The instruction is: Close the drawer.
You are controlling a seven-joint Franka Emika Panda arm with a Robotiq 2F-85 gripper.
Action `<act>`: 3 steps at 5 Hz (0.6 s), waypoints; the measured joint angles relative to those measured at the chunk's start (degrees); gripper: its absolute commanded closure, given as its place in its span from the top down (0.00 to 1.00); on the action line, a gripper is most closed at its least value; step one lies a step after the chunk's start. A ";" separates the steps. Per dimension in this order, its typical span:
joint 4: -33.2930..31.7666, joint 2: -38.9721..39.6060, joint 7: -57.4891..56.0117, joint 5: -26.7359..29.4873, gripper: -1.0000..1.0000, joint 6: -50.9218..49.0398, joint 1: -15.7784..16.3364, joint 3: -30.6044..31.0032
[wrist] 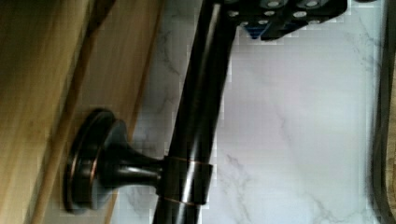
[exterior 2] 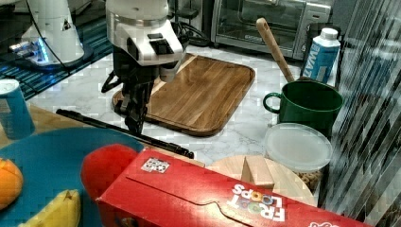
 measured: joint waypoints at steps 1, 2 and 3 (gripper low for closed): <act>0.06 0.01 0.00 -0.18 0.00 -0.08 0.01 0.08; 0.17 0.07 -0.11 -0.41 0.00 -0.25 0.08 0.09; 0.34 0.17 -0.11 0.11 0.00 -0.42 0.00 0.05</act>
